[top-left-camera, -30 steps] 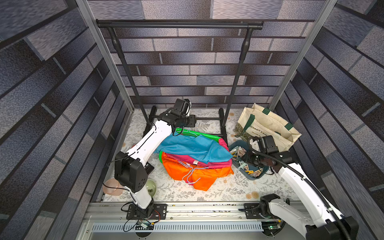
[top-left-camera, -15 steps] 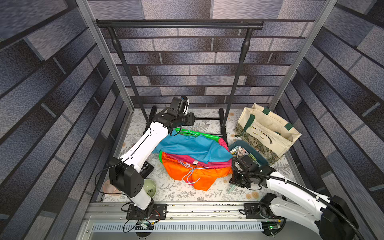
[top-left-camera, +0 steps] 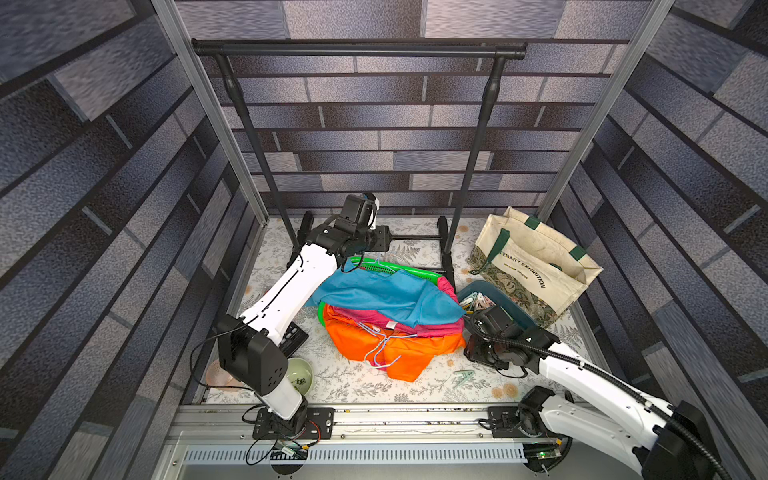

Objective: Use clothespins to secure the t-shirt on both sides of the hanger
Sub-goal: Place the clothespin at the center of the board, then adjust the clothespin at the center of the board.

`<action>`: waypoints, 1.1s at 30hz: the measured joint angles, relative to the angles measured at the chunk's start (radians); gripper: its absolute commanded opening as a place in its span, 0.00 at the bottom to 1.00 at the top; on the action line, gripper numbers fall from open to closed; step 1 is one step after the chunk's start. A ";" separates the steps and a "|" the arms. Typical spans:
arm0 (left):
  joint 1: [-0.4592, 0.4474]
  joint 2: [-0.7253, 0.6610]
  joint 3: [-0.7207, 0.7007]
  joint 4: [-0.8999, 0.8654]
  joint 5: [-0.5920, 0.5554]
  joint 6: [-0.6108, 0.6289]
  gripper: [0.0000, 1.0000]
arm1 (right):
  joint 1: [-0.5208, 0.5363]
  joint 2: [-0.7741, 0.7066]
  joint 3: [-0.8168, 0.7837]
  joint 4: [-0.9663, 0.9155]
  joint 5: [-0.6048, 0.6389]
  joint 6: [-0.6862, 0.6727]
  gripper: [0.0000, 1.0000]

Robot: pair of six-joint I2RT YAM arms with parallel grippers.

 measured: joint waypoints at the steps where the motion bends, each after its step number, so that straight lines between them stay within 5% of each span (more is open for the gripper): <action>1: 0.000 0.000 -0.001 0.000 0.000 0.000 0.53 | 0.003 0.006 0.017 -0.015 0.000 -0.011 0.16; 3: 0.000 0.000 -0.004 0.000 -0.001 0.000 0.53 | 0.016 0.027 0.048 -0.055 -0.001 -0.039 0.00; 12: 0.000 0.000 -0.015 0.000 -0.005 0.000 0.53 | 0.202 0.164 0.106 -0.239 -0.047 -0.091 0.00; 20: 0.001 0.000 -0.016 0.000 -0.005 0.000 0.54 | 0.408 0.264 0.043 -0.152 -0.117 -0.004 0.00; 33: 0.001 -0.009 -0.017 0.000 -0.004 -0.001 0.54 | 0.419 0.399 0.060 0.022 0.013 0.034 0.00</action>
